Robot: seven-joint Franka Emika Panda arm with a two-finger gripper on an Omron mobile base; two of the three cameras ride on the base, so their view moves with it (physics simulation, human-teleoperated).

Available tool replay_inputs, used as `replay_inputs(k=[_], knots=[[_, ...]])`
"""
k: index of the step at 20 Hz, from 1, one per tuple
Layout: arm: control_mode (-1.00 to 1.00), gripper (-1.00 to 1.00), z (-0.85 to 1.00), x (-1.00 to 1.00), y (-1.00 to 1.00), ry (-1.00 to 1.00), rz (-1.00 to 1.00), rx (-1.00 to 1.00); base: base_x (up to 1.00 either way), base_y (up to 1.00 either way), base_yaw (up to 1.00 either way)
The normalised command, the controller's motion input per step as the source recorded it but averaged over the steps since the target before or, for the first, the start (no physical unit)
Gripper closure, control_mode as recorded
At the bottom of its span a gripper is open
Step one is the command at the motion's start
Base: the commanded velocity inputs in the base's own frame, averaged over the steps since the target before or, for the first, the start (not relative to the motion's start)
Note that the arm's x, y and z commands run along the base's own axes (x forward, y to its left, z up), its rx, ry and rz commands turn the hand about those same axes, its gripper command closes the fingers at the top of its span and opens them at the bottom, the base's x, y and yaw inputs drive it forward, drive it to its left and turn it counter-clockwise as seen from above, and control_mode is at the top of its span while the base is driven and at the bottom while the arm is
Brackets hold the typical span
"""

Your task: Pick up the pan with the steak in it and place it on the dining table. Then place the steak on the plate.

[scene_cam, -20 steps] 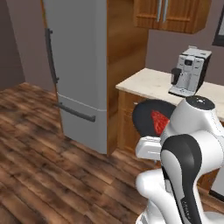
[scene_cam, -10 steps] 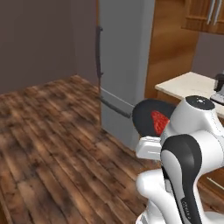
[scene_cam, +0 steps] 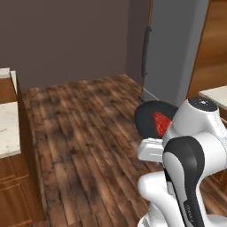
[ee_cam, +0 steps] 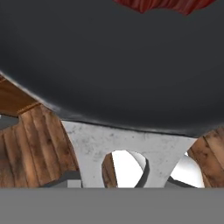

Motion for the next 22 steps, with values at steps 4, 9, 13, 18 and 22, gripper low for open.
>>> replay_inputs(k=[4, 9, 13, 18, 22], knots=[[1.0, 1.0, 0.0, 0.0, 0.0, 0.0, 0.0, 0.0, -0.05, 0.0, 0.48], [1.0, 1.0, 0.0, 0.0, 0.0, 0.0, 0.0, 0.0, -0.06, 0.0, 0.48], [1.0, 1.0, 0.0, 0.0, 0.0, 0.0, 0.0, 0.0, -0.06, -0.03, 0.19], [1.0, 1.0, 0.0, 0.0, 0.0, 0.0, 0.0, 0.0, 0.0, -0.62, -0.01], [1.0, 1.0, 0.0, 0.0, 0.0, 0.0, 0.0, 0.0, 0.0, -1.0, 0.0]])
